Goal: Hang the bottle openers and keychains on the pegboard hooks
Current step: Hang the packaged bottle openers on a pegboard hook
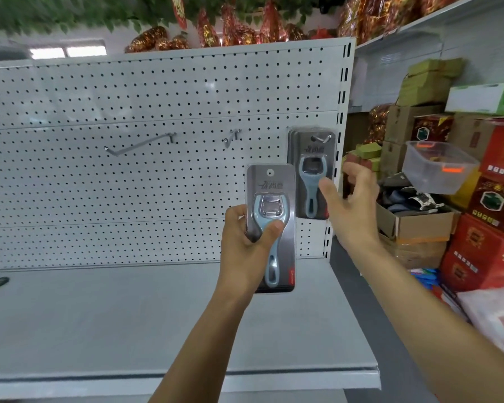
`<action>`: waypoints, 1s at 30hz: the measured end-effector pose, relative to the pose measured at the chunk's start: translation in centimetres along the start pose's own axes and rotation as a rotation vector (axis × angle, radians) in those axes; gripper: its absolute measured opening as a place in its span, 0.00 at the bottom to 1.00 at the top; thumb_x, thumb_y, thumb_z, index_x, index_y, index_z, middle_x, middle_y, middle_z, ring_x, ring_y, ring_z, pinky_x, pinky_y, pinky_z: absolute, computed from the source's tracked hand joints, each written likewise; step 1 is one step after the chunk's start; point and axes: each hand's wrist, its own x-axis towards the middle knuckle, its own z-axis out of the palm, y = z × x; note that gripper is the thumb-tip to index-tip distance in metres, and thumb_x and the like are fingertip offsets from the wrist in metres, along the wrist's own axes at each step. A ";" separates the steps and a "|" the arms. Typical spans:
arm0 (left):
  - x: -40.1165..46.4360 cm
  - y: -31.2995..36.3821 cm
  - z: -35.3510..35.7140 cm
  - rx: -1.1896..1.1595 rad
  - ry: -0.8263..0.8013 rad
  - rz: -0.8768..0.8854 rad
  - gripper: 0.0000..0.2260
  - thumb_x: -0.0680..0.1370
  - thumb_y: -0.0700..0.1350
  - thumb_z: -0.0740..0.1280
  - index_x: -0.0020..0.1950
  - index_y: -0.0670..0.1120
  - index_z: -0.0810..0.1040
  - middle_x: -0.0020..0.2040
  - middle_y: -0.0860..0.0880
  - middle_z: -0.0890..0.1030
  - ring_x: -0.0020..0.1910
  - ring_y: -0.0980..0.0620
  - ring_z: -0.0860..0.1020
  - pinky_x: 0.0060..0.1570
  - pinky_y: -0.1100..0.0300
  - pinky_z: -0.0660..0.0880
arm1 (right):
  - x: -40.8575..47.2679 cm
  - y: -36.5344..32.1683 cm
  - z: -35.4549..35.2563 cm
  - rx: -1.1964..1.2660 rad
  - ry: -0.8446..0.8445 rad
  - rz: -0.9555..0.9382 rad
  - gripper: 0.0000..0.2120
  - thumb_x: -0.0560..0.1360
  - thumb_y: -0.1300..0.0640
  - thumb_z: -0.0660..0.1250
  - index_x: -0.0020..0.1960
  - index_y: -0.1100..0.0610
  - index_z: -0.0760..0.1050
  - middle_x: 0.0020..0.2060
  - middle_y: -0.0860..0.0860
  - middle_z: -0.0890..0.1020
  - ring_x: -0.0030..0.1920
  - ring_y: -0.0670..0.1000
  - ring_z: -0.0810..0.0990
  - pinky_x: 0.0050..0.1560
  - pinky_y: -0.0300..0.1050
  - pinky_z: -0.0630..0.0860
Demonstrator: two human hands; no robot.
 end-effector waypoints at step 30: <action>-1.1 1.0 3.1 0.577 -0.204 0.275 0.30 0.75 0.58 0.67 0.75 0.59 0.59 0.58 0.61 0.76 0.55 0.61 0.75 0.55 0.60 0.73 | -0.3 -3.8 -3.6 0.435 -0.078 0.070 0.11 0.74 0.63 0.70 0.56 0.59 0.79 0.43 0.52 0.86 0.46 0.53 0.85 0.50 0.49 0.81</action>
